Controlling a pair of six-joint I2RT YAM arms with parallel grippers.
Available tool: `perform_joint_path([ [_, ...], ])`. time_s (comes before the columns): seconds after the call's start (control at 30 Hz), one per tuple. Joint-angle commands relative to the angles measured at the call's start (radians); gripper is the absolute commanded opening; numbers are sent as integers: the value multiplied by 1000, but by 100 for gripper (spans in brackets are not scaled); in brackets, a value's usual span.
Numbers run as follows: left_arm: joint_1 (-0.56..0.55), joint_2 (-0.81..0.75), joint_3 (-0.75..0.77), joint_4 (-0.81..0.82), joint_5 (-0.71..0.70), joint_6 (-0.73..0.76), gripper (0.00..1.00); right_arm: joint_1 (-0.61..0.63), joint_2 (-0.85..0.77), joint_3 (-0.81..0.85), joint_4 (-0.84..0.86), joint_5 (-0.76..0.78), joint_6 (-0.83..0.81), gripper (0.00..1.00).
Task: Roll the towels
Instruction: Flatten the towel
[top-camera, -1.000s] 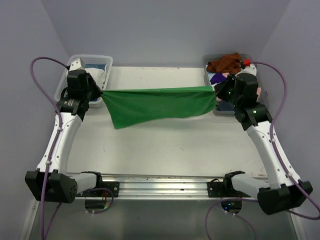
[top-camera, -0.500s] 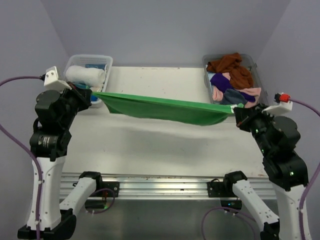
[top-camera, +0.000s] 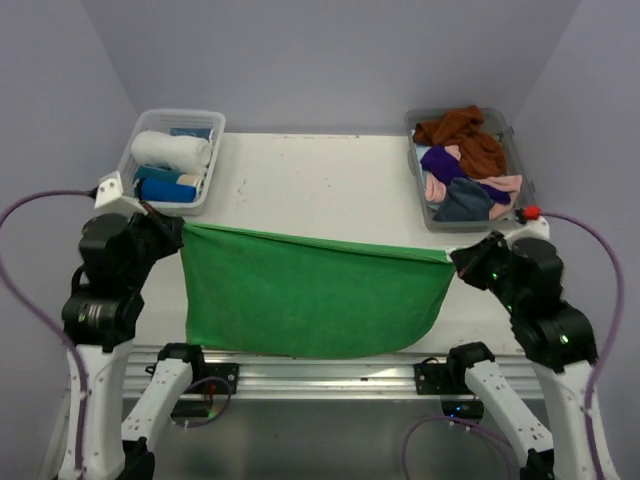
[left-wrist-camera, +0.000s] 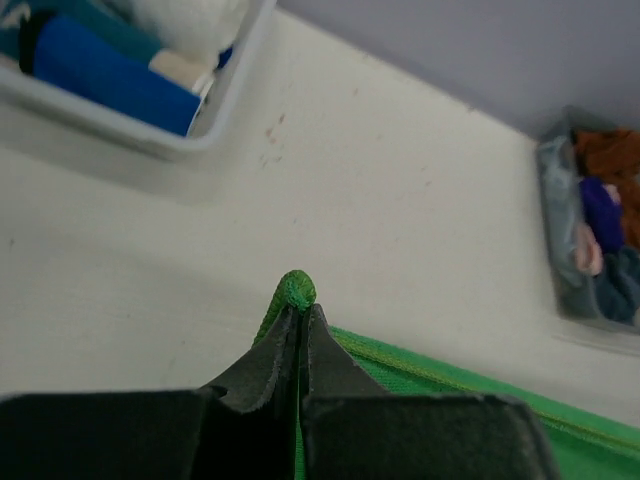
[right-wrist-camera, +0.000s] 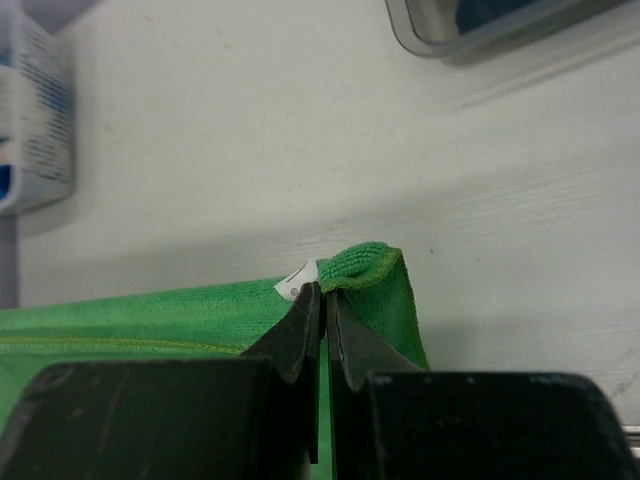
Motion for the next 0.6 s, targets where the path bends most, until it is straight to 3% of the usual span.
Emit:
perform_joint_path([
  [0.0, 13, 177, -161, 60, -99, -16, 0, -6, 174, -169, 199, 71, 5, 0],
  [0.1, 13, 357, -237, 201, -137, -19, 0, -6, 398, -233, 435, 77, 5, 0],
  [0.27, 19, 637, -164, 274, -165, -28, 0, -3, 782, -140, 601, 75, -14, 0],
  [0.57, 53, 849, -51, 321, -121, -45, 0, -4, 1032, 24, 674, 86, -36, 0],
])
